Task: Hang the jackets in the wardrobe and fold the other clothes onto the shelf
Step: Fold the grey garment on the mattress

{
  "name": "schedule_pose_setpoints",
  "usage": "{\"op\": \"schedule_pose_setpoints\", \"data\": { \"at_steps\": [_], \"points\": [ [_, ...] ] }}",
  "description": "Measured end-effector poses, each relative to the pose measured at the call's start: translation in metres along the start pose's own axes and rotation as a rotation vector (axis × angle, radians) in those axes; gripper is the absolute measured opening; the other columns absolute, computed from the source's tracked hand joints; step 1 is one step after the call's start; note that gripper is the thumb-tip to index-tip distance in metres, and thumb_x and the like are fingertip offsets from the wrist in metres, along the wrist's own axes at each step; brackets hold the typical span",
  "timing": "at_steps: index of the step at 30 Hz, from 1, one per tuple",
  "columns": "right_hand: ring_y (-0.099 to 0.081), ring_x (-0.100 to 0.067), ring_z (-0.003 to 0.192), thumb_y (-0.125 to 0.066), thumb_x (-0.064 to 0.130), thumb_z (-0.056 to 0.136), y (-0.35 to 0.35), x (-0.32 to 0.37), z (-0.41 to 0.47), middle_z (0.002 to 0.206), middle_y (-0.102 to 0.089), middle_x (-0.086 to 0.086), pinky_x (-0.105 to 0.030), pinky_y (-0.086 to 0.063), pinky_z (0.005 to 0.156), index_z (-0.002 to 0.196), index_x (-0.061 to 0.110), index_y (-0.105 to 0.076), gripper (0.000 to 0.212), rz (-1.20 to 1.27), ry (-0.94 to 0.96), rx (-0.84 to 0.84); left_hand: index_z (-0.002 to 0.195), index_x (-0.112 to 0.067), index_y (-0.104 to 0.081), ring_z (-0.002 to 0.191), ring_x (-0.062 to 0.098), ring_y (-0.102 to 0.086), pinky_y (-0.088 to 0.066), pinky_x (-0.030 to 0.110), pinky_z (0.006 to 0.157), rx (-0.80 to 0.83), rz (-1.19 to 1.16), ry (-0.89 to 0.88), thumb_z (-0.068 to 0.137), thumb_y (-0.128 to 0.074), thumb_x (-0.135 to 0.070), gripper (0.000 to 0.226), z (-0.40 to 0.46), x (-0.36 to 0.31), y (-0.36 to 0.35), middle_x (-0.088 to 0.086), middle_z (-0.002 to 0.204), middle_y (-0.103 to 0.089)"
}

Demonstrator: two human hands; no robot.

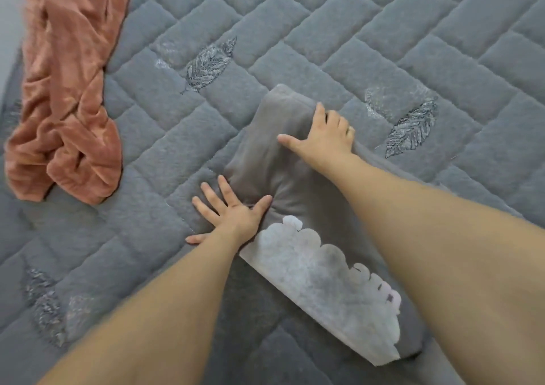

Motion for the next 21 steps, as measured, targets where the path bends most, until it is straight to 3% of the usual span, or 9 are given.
{"op": "schedule_pose_setpoints", "data": {
  "at_steps": [3,16,19,21],
  "points": [
    [-0.011,-0.038,0.142,-0.044,0.091,0.066,-0.021,0.015,0.020,0.155,-0.014,-0.016,-0.054,-0.001,0.114,0.155,0.022,-0.001,0.120,-0.015,-0.032,0.037,0.117,-0.055,0.053,0.131,0.020,0.042,0.016,0.083,0.081,0.002,-0.010,-0.008,0.028,-0.002,-0.108,0.117,0.002,0.000,-0.001,-0.016,0.135,0.054],
    [-0.014,-0.036,0.137,-0.036,0.095,0.064,-0.030,0.015,0.029,0.149,-0.017,-0.015,-0.058,0.001,0.110,0.148,0.026,-0.011,0.111,-0.081,0.012,-0.013,0.135,-0.046,0.043,0.133,0.023,0.045,0.011,0.085,0.089,0.047,-0.003,-0.019,0.054,-0.026,-0.101,0.119,-0.006,-0.005,0.000,-0.010,0.137,0.057],
    [-0.023,-0.037,0.133,-0.042,0.088,0.071,-0.023,0.021,0.025,0.142,-0.027,-0.016,-0.057,-0.007,0.110,0.140,0.023,-0.025,0.097,-0.119,0.000,-0.044,0.135,-0.045,0.043,0.134,0.025,0.046,0.013,0.085,0.088,0.054,-0.018,-0.030,0.056,-0.027,-0.100,0.119,-0.003,-0.004,-0.002,-0.010,0.137,0.058],
    [-0.035,-0.038,0.127,-0.049,0.076,0.080,-0.015,0.028,0.015,0.134,-0.040,-0.015,-0.054,-0.017,0.108,0.130,0.019,-0.038,0.076,-0.138,0.012,-0.096,0.136,-0.045,0.042,0.134,0.024,0.046,0.014,0.085,0.087,0.047,-0.036,-0.051,0.058,-0.031,-0.100,0.120,-0.004,-0.004,-0.002,-0.010,0.138,0.057]
  ]
}}
Point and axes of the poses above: each hand's wrist, its own z-axis towards the middle knuckle, its own y-axis out of the back of the hand, x = y × z, the point moved 9 cm from there along z, towards the middle knuckle
